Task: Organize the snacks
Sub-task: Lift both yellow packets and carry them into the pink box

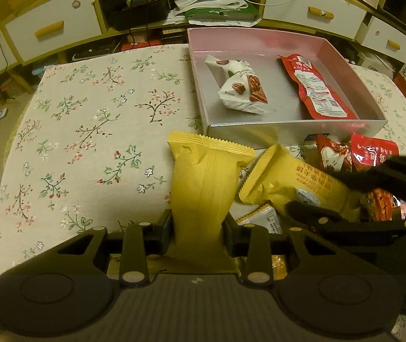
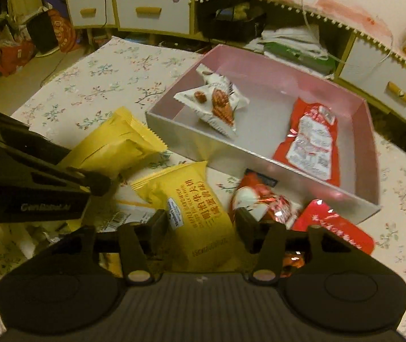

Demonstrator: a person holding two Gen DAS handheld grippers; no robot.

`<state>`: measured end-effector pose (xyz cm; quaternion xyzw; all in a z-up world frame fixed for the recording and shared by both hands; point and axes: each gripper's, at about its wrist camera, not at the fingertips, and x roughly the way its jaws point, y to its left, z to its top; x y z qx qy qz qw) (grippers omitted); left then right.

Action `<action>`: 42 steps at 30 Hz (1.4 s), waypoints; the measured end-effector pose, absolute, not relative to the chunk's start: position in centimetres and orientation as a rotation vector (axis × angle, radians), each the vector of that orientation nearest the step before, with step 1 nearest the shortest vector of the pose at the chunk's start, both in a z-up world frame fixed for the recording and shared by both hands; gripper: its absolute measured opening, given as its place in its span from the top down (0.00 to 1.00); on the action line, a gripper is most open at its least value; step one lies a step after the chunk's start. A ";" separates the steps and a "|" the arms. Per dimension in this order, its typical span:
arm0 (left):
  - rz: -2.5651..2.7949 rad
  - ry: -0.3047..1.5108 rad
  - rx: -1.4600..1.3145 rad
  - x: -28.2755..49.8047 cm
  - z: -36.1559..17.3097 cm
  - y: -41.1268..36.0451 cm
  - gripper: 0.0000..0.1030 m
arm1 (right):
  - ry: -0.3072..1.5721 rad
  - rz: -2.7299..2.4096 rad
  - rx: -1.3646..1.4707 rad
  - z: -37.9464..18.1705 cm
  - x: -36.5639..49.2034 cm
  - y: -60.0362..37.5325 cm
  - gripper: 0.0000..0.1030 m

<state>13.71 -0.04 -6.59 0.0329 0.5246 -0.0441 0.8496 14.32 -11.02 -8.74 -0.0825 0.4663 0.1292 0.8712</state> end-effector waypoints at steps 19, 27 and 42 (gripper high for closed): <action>-0.126 1.051 -0.070 13.1 -3.1 2.0 0.61 | 0.971 0.305 0.012 -4.5 12.9 -14.4 0.71; -0.138 0.986 -0.126 14.3 -1.7 1.0 0.61 | 0.885 0.253 0.124 -1.5 14.0 -18.2 0.71; -0.249 0.926 -0.136 21.7 -3.0 -6.3 0.61 | 0.836 0.045 0.259 -2.8 19.2 -24.9 0.71</action>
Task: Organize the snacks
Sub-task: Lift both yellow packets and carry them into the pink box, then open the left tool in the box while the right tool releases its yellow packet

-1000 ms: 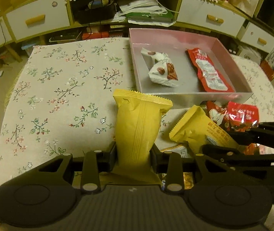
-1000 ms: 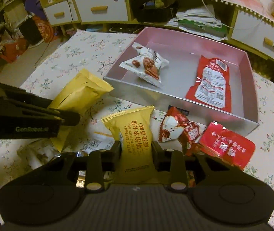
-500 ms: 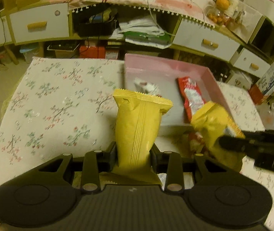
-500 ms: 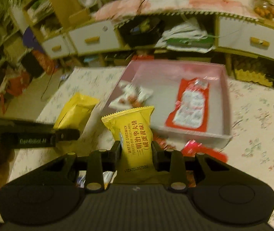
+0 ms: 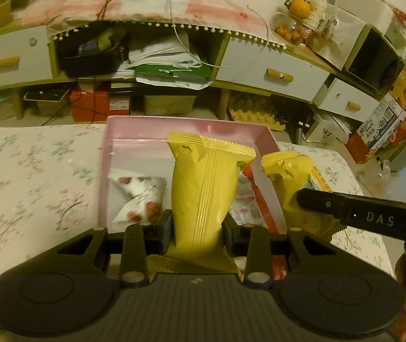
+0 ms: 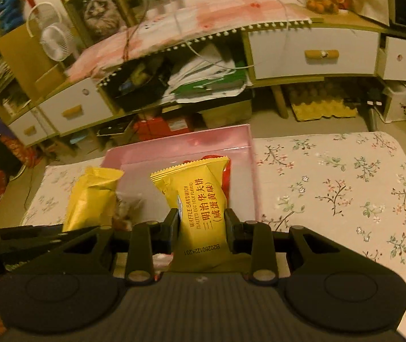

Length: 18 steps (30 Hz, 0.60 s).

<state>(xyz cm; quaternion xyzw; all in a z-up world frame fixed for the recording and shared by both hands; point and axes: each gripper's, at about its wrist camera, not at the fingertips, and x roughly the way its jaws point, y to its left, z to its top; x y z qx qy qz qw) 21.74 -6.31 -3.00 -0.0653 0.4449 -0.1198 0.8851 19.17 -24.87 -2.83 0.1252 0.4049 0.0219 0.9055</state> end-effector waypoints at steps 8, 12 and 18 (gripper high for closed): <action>-0.247 0.947 -0.123 23.9 -5.8 -7.6 0.61 | 0.864 0.034 0.281 -5.0 21.0 -25.2 0.71; -0.240 0.948 -0.133 24.2 -6.4 -7.6 0.60 | 0.879 0.028 0.290 -5.8 21.3 -25.2 0.71; -0.213 0.926 -0.122 24.1 -6.2 -7.3 0.55 | 0.894 0.015 0.326 -6.1 21.4 -25.0 0.69</action>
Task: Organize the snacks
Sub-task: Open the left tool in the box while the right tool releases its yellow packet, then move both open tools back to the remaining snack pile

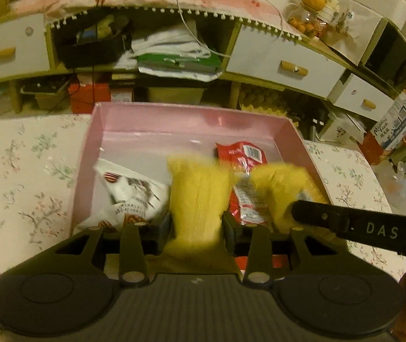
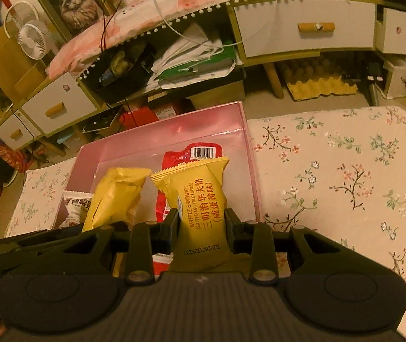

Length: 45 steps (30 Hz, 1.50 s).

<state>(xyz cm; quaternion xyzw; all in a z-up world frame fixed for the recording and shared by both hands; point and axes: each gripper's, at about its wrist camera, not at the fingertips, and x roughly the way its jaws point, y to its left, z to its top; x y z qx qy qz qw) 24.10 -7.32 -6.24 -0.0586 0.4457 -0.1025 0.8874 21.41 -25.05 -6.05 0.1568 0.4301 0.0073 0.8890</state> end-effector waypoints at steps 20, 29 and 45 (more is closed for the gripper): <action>-0.144 0.965 -0.148 14.6 0.7 -1.6 0.50 | 0.854 -0.002 0.393 0.8 14.7 -24.6 0.61; -0.083 1.045 -0.115 10.2 -0.8 1.2 0.45 | 0.878 0.082 0.345 1.0 10.4 -22.0 0.50; -0.022 1.197 -0.114 8.8 -5.1 3.7 0.35 | 0.996 0.280 0.108 -2.0 8.5 -18.2 0.43</action>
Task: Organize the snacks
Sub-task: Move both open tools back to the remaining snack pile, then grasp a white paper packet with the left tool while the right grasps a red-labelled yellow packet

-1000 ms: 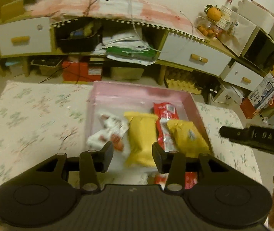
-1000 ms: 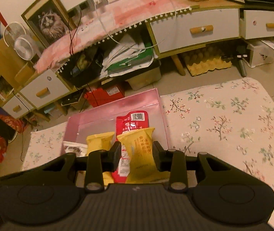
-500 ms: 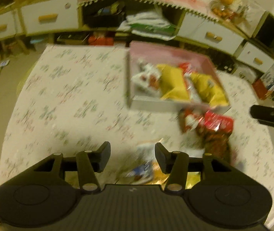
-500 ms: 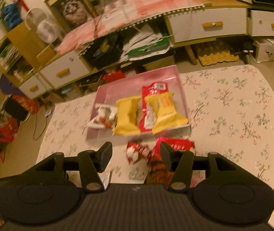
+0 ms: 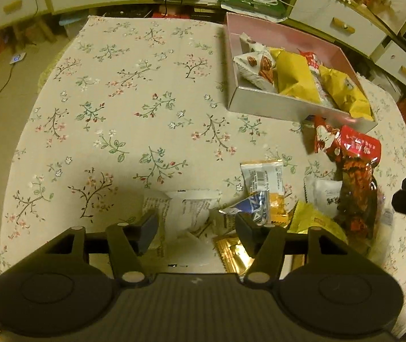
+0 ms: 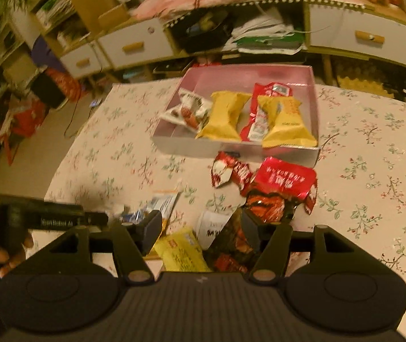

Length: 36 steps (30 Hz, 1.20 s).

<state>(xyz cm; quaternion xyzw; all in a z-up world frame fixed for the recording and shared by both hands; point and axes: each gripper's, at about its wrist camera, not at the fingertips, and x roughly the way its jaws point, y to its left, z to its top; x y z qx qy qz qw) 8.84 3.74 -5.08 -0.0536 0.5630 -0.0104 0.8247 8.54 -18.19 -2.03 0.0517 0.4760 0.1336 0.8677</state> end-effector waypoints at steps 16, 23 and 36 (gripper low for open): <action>-0.021 1.256 -0.060 8.2 -7.1 4.5 0.30 | 1.100 0.086 0.244 -4.6 8.5 -22.9 0.31; -0.031 1.272 -0.014 8.0 -8.3 4.1 0.33 | 1.108 0.231 0.121 -5.0 8.1 -19.5 0.31; -0.069 1.288 -0.022 7.9 -8.2 4.4 0.33 | 1.129 0.369 -0.104 -8.0 7.9 -14.0 0.31</action>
